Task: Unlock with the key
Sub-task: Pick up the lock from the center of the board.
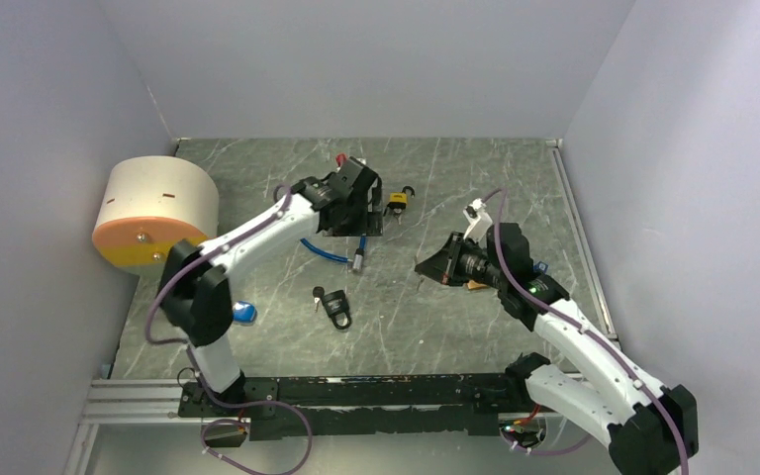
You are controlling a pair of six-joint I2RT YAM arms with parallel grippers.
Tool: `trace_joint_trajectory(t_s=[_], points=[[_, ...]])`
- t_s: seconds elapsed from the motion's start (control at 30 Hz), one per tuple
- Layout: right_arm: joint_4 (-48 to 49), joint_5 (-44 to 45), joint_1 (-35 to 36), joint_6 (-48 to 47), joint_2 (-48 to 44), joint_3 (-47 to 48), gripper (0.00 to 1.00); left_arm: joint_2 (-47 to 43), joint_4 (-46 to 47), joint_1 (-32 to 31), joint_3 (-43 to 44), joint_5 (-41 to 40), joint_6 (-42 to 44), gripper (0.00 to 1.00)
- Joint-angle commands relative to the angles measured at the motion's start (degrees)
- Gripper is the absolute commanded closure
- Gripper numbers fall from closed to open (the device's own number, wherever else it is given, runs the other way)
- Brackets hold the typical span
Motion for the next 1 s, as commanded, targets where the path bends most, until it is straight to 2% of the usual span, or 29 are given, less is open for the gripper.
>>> trace_joint_trajectory(t_s=[0.0, 0.27, 0.37, 0.53, 0.67, 0.97], points=[[2.51, 1.90, -0.06, -2.42, 3.13, -0.05, 1.00, 7.49, -3.60, 5.66, 4.95, 3.94, 2.98, 0.18], [5.66, 2.27, -0.42, -0.77, 7.43, -0.29, 1.00, 21.67, -3.66, 9.66, 13.56, 10.28, 8.47, 0.26], [5.18, 2.65, -0.50, -1.35, 9.04, 0.28, 1.00, 23.66, -2.80, 9.66, 14.13, 13.03, 8.78, 0.32], [5.98, 2.93, -0.57, -2.33, 11.57, 1.28, 1.00, 23.30, -0.12, 9.46, 10.38, 15.03, 6.98, 0.40], [6.28, 3.74, -0.73, -2.90, 13.36, 2.56, 1.00, 22.76, 1.02, 8.73, 7.50, 14.70, 5.72, 0.42], [3.88, 2.66, -1.85, -6.38, 14.75, 4.88, 1.00, 26.00, -4.18, 5.42, 10.61, 7.87, 4.66, 0.50]])
